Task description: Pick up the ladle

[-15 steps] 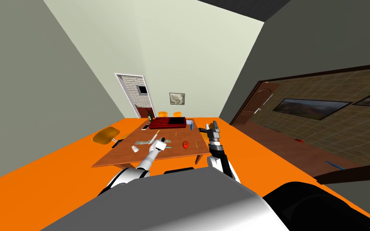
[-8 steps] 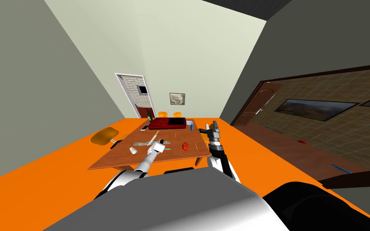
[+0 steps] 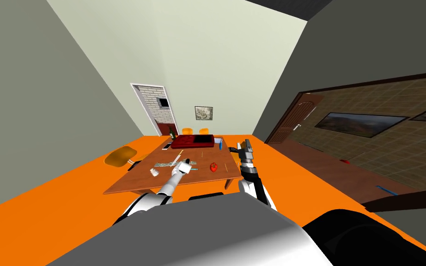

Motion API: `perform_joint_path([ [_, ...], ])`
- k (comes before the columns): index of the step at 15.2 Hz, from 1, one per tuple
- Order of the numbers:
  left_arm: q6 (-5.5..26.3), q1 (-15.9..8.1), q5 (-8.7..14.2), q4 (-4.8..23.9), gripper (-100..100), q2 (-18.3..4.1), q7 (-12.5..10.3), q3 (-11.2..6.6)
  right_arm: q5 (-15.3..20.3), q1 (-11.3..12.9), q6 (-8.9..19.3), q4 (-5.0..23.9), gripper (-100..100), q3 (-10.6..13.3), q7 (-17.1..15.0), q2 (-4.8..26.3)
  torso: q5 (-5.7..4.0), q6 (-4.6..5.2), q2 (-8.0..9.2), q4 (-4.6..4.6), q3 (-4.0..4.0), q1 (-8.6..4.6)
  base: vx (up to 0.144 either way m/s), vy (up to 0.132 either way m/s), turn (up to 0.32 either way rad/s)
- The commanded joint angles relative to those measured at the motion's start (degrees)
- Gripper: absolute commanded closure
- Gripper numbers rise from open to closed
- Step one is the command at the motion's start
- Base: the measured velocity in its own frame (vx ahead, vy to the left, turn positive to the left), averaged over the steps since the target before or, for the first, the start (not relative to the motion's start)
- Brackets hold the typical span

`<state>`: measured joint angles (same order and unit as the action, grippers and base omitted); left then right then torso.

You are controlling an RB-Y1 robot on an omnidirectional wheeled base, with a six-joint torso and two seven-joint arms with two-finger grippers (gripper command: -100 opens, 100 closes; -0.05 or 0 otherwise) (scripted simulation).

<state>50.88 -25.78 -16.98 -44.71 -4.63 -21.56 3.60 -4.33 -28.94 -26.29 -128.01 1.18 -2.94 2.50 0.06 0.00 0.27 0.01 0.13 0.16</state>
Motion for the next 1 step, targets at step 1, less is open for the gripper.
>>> perform_joint_path([
  [1,0.0,0.0,0.0,0.0,100,0.0,0.0,0.00,0.0,0.0,0.0,0.0,0,0.0,0.0,0.0,0.00,0.00,0.00,0.00,0.00,0.00,-0.044,0.016,-0.013],
])
